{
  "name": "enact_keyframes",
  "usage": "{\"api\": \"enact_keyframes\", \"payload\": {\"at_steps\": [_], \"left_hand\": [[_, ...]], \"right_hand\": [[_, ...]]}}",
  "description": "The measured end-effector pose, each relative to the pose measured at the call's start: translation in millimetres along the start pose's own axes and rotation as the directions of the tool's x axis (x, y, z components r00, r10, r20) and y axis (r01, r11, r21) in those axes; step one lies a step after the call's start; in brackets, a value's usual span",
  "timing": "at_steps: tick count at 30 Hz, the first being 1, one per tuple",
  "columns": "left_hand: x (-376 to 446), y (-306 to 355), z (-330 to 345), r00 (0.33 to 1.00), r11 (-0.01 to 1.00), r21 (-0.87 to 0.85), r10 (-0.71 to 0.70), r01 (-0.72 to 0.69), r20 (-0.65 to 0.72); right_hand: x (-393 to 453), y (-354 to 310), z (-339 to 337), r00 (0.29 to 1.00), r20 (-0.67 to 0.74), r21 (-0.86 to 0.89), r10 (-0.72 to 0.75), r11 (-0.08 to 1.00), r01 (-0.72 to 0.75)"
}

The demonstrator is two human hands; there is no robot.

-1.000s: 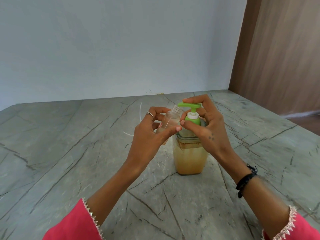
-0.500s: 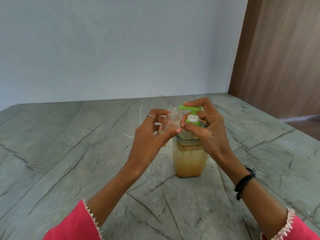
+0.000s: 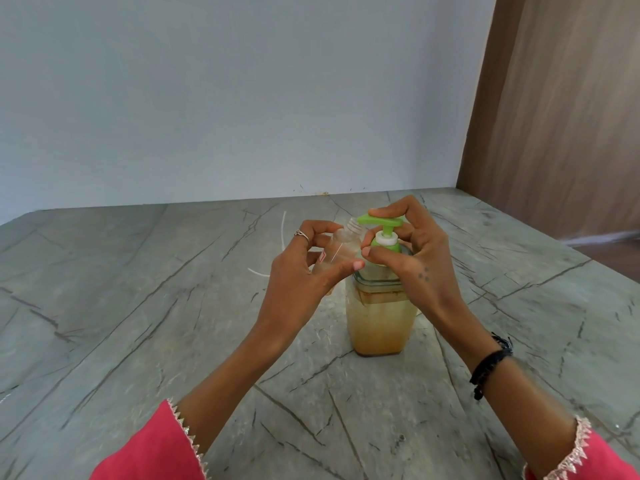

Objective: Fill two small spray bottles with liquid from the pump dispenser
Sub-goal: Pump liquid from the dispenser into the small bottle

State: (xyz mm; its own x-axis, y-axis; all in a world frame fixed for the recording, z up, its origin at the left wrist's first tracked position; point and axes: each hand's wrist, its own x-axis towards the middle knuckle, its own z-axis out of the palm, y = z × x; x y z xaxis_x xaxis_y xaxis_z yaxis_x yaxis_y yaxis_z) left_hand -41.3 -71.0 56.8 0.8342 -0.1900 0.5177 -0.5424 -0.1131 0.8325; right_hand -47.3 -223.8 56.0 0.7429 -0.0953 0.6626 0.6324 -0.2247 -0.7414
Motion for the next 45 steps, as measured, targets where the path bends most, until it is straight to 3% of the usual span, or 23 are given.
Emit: {"api": "enact_keyframes", "payload": {"at_steps": [27, 37, 42, 45], "left_hand": [[1.4, -0.6, 1.5, 1.0, 1.0, 0.021, 0.008, -0.008, -0.004], [-0.6, 0.4, 0.7, 1.0, 1.0, -0.007, 0.008, -0.008, -0.011], [-1.1, -0.3, -4.5, 1.0, 1.0, 0.02, -0.01, 0.011, -0.019], [-5.4, -1.1, -10.0, 1.0, 1.0, 0.014, -0.022, 0.022, -0.018]], "right_hand": [[2.3, 1.8, -0.7, 1.0, 0.019, 0.021, -0.016, 1.0, 0.016], [-3.8, 3.3, -2.4, 0.987, 0.072, -0.183, -0.145, 0.971, 0.156], [-9.4, 3.8, -6.4, 0.975, 0.09, -0.4, -0.201, 0.889, 0.221], [-13.8, -1.8, -6.8, 0.93, 0.021, -0.509, -0.366, 0.797, 0.325]]}}
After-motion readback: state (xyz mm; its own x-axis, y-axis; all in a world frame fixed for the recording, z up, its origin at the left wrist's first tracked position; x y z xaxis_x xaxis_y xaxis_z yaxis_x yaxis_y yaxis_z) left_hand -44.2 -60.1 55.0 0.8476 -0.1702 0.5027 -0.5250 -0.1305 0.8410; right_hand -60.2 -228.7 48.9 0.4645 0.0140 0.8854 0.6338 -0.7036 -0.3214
